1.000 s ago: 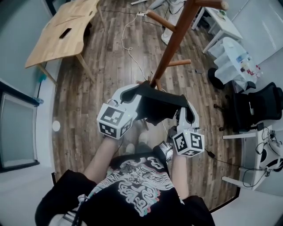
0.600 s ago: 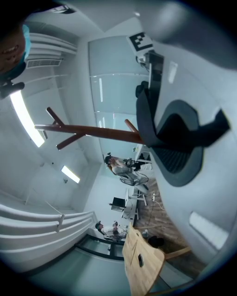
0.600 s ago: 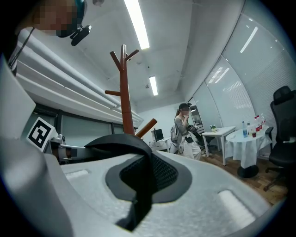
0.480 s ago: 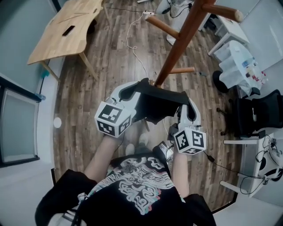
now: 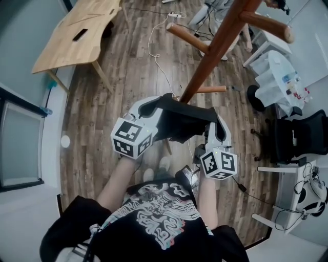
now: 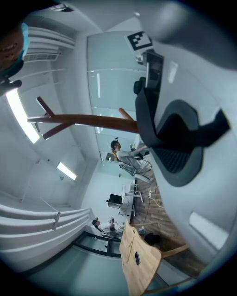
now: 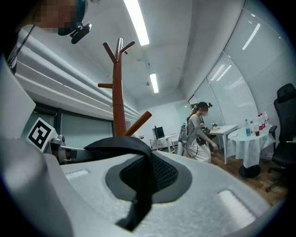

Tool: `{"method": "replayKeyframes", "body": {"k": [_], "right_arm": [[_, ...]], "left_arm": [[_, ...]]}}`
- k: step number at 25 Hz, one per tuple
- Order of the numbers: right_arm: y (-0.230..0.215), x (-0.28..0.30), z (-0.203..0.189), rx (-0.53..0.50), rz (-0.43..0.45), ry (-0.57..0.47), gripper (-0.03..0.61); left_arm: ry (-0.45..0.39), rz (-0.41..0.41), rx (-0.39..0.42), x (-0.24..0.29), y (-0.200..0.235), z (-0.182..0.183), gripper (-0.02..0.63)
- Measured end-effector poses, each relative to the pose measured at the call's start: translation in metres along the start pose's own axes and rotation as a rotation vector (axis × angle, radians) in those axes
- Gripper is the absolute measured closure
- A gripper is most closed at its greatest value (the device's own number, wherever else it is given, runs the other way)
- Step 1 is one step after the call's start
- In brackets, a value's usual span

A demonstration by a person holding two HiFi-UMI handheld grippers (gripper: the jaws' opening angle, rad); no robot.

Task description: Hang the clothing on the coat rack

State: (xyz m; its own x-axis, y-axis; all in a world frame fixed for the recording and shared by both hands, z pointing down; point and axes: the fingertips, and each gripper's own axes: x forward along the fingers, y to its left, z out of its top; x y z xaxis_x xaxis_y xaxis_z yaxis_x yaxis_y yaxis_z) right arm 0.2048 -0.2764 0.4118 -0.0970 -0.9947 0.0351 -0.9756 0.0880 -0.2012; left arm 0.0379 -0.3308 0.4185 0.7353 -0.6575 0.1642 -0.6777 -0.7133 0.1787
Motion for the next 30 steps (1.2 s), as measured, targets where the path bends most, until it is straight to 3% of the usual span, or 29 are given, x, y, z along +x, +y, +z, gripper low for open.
{"method": "replayKeyframes", "body": {"k": [9,15,30], "right_arm": [[-0.01,0.016,-0.016,0.014,0.009,0.034,0.568],[-0.01,0.025,-0.026,0.05,0.026,0.054,0.568],[-0.004,0.044,-0.052,0.056,0.06,0.108,0.568]], "left_arm": [[0.028,0.0,-0.008,0.017,0.006,-0.01,0.603],[0.044,-0.015,-0.055,0.026,0.01,-0.019,0.603],[0.107,-0.039,-0.048,0.042,0.015,-0.043,0.603]]}}
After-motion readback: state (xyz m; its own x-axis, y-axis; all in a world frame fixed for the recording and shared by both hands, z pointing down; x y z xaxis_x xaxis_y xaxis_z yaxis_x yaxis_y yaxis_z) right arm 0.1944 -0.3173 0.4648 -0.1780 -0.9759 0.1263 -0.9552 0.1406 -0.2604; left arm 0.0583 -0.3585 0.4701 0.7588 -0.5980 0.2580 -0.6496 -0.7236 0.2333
